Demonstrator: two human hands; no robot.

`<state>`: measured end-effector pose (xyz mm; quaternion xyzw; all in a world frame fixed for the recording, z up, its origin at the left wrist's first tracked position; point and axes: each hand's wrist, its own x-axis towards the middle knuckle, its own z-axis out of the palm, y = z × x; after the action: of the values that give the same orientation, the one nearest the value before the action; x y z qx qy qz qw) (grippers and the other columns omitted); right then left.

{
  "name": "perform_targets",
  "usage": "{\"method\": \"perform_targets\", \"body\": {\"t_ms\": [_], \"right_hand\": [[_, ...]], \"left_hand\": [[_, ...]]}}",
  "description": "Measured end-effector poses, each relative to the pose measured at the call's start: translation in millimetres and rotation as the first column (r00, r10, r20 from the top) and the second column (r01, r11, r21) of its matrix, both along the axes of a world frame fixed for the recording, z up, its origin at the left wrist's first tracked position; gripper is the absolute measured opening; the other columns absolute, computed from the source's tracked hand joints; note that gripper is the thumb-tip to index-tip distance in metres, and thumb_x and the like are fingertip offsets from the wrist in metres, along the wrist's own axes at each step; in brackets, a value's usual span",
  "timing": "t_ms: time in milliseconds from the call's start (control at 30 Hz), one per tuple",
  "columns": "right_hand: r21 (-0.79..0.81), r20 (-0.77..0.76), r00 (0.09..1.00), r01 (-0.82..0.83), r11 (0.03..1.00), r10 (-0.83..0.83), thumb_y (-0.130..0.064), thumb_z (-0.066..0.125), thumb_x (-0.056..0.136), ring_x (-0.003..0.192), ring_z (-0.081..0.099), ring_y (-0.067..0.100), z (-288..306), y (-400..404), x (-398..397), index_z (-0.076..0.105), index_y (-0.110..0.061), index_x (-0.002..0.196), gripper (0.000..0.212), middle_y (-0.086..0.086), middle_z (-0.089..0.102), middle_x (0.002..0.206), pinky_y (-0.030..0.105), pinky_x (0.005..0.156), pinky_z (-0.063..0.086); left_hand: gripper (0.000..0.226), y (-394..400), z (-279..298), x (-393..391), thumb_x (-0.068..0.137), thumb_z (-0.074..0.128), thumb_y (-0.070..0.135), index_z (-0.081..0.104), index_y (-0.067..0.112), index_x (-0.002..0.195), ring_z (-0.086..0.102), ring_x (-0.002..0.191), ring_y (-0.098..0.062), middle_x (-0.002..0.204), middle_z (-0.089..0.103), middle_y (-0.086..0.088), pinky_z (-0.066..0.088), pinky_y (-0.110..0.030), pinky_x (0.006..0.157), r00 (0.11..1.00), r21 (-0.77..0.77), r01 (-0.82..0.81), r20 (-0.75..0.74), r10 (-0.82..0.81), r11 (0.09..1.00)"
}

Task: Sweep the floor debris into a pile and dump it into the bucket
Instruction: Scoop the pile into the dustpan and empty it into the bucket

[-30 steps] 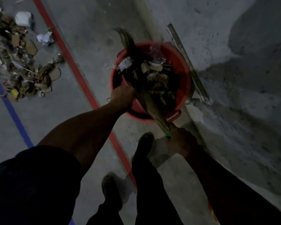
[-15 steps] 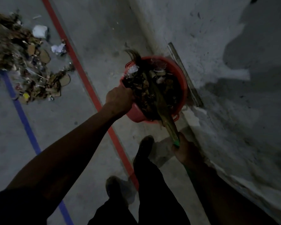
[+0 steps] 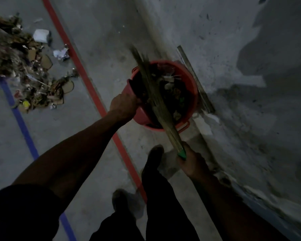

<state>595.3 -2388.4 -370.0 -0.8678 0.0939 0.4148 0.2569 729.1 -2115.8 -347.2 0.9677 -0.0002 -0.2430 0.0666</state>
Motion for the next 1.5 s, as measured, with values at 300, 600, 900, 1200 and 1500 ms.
{"method": "perform_targets", "body": {"t_ms": [300,600,900,1200,1500], "right_hand": [[-0.125,-0.04,0.997,-0.063,0.99,0.059,-0.038,0.058,0.093,0.103,0.062,0.034,-65,-1,48,0.04,-0.029,0.14,0.051,0.009,0.064,0.116,0.033,0.079,0.047],[-0.105,-0.027,1.0,-0.009,0.994,0.006,-0.049,0.056,0.085,0.101,0.063,0.036,-56,1,35,0.039,-0.03,0.137,0.059,0.009,0.064,0.11,0.045,0.086,0.053],[-0.079,0.098,0.993,0.076,0.994,-0.068,-0.037,0.06,0.09,0.102,0.061,0.034,26,11,-13,0.043,-0.024,0.139,0.054,0.01,0.062,0.115,0.042,0.087,0.053],[0.084,0.231,0.944,0.22,0.972,-0.234,-0.032,0.059,0.093,0.074,0.062,0.021,103,29,-74,0.048,-0.022,0.134,0.044,0.007,0.062,0.099,0.033,0.062,0.056],[0.12,0.171,0.946,0.259,0.958,-0.277,-0.035,0.063,0.086,0.09,0.062,0.022,124,36,-64,0.057,-0.021,0.13,0.047,0.007,0.063,0.115,0.027,0.073,0.054]], "left_hand": [[0.039,-14,-58,10,0.099,0.043,0.02,0.056,0.039,0.13,0.063,0.089,-0.034,0.102,0.066,-0.013,0.038,-0.032,0.062,0.998,-0.011,0.067,-0.015,-0.067,0.998],[0.035,-11,-44,6,0.1,0.046,0.019,0.058,0.033,0.129,0.06,0.082,-0.029,0.105,0.065,-0.01,0.037,-0.032,0.057,0.999,0.028,0.055,-0.006,-0.054,0.998],[0.027,16,49,-65,0.099,0.049,0.018,0.064,0.024,0.121,0.062,0.082,-0.033,0.096,0.063,-0.014,0.042,-0.034,0.061,0.993,-0.019,0.03,0.114,-0.028,0.999],[0.028,47,122,-159,0.097,0.05,0.025,0.061,0.029,0.123,0.062,0.087,-0.033,0.104,0.064,-0.013,0.039,-0.031,0.06,0.976,-0.064,0.023,0.218,-0.008,0.998],[0.036,49,147,-192,0.098,0.051,0.035,0.054,0.033,0.134,0.062,0.09,-0.033,0.102,0.065,-0.015,0.032,-0.032,0.063,0.938,-0.146,0.106,0.343,-0.05,0.984]]}}
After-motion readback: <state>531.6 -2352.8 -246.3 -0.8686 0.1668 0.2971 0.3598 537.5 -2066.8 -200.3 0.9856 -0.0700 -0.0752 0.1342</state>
